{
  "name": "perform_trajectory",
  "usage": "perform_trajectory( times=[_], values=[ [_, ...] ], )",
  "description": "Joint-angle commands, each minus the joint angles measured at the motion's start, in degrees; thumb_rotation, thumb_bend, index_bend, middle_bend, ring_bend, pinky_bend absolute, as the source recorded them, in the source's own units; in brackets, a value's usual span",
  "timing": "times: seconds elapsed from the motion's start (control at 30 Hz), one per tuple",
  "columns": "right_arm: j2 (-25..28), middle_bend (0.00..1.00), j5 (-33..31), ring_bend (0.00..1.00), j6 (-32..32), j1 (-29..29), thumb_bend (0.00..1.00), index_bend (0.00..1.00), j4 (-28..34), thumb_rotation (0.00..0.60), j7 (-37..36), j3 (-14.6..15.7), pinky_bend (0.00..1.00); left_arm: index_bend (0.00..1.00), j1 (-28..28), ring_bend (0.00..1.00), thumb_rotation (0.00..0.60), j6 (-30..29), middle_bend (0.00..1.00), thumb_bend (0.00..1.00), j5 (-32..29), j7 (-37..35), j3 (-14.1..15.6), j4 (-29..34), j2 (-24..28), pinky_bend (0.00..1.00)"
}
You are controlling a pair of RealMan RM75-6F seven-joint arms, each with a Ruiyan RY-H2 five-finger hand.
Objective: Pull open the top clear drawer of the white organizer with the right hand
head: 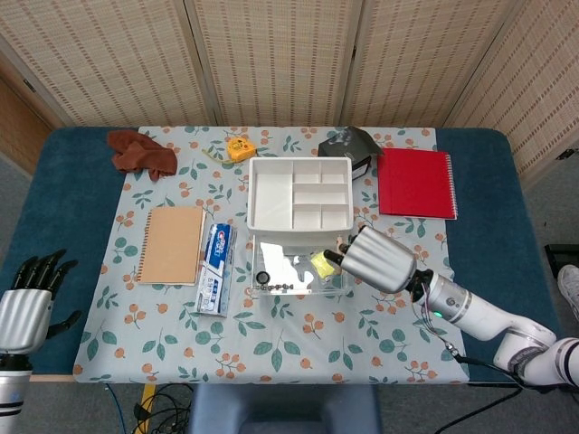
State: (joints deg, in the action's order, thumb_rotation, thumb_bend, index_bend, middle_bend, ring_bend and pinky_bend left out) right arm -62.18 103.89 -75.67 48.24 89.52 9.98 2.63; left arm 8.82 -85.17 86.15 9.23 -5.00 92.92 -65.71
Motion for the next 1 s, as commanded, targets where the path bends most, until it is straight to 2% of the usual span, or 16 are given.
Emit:
perform_trajectory(
  times=[0.03,0.27,0.43,0.7,0.77,0.9,1.0],
  values=[
    [0.1,0.84,0.5,0.95,-2.4,-4.7,0.46,0.68,-1.0,0.6,0.2,2.6,1.0,0.19,0.1,0.13,0.6,-0.1,0.12,0.15,0.3,0.2,0.0,0.2,-0.1,0.11],
    [-6.3,0.84,1.4,0.95,-2.6,-10.1,0.46,0.68,-10.1,0.6,-1.5,5.4,1.0,0.19,0.4,0.13,0.6,-0.2,0.12,0.15,1.0,0.9,0.2,1.0,-0.2,0.11],
    [-12.8,0.84,1.2,0.95,-2.9,-12.2,0.46,0.68,-17.2,0.6,-4.7,5.2,1.0,0.19,0.4,0.13,0.6,-0.6,0.12,0.15,1.3,1.3,0.2,1.5,0.1,0.11],
    [-20.3,0.84,2.2,0.95,-1.7,-12.0,0.46,0.68,-26.0,0.6,-7.5,4.3,1.0,0.19,0.2,0.13,0.6,-0.7,0.12,0.15,1.1,1.2,0.4,1.4,0.2,0.11],
    [-21.6,0.84,2.3,0.95,-1.0,-11.8,0.46,0.64,-27.4,0.6,-7.8,4.2,1.0,0.19,0.2,0.13,0.6,-0.7,0.12,0.15,1.0,1.1,0.4,1.2,0.2,0.11],
    [-22.8,0.83,2.5,0.95,-0.2,-11.8,0.46,0.4,-28.4,0.6,-8.0,4.3,1.0,0.19,0.0,0.13,0.6,-0.8,0.12,0.15,0.8,0.7,0.5,0.7,0.1,0.11],
    [-22.8,0.81,2.3,0.95,-0.2,-12.1,0.46,0.29,-28.3,0.6,-7.8,4.3,1.0,0.19,0.0,0.13,0.6,-0.7,0.12,0.15,0.7,0.3,0.6,0.3,0.0,0.11]
  ],
)
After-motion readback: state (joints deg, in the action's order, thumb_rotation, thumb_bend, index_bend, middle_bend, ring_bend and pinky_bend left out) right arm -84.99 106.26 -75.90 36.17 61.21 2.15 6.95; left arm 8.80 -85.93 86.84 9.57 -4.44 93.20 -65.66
